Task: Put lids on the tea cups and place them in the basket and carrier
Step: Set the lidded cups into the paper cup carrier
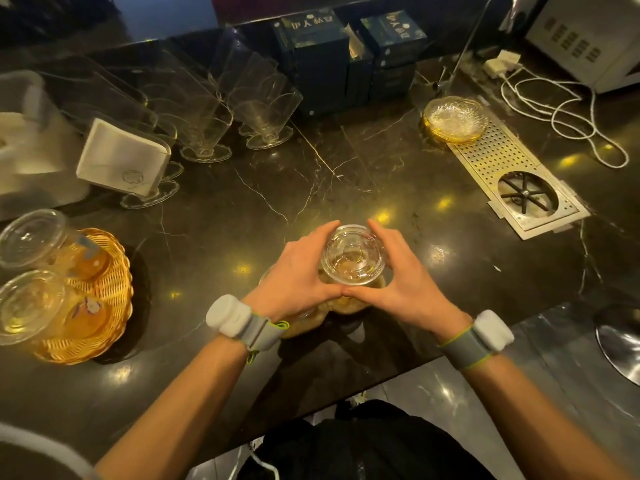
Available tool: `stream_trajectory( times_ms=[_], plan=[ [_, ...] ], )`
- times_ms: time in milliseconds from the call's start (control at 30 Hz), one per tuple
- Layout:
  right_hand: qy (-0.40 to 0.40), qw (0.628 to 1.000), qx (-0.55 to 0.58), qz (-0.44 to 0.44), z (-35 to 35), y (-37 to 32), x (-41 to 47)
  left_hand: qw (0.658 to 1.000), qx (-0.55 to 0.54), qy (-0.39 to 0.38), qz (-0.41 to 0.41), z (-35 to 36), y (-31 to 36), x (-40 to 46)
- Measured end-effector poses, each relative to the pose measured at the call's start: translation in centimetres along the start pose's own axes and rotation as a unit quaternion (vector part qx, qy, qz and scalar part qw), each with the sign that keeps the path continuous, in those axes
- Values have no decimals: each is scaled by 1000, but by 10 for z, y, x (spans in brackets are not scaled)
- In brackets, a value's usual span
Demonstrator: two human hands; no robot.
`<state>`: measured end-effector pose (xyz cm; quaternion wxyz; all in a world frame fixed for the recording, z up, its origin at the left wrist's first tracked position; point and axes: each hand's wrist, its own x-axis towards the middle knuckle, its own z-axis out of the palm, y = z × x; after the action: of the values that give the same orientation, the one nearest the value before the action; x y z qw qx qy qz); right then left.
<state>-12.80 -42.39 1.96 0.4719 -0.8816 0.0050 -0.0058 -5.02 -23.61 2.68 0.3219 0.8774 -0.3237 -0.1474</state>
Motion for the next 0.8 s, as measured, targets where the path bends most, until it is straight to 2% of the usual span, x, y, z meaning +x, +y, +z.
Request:
stream_trajectory(
  times_ms=[367,800],
  plan=[
    [-18,1000,-11,18,13,22,-8,988,155,5,17,14,-13,-8],
    [-36,998,6,52,16,28,-8,987,157,-14,3,17,-16,-7]
  ],
)
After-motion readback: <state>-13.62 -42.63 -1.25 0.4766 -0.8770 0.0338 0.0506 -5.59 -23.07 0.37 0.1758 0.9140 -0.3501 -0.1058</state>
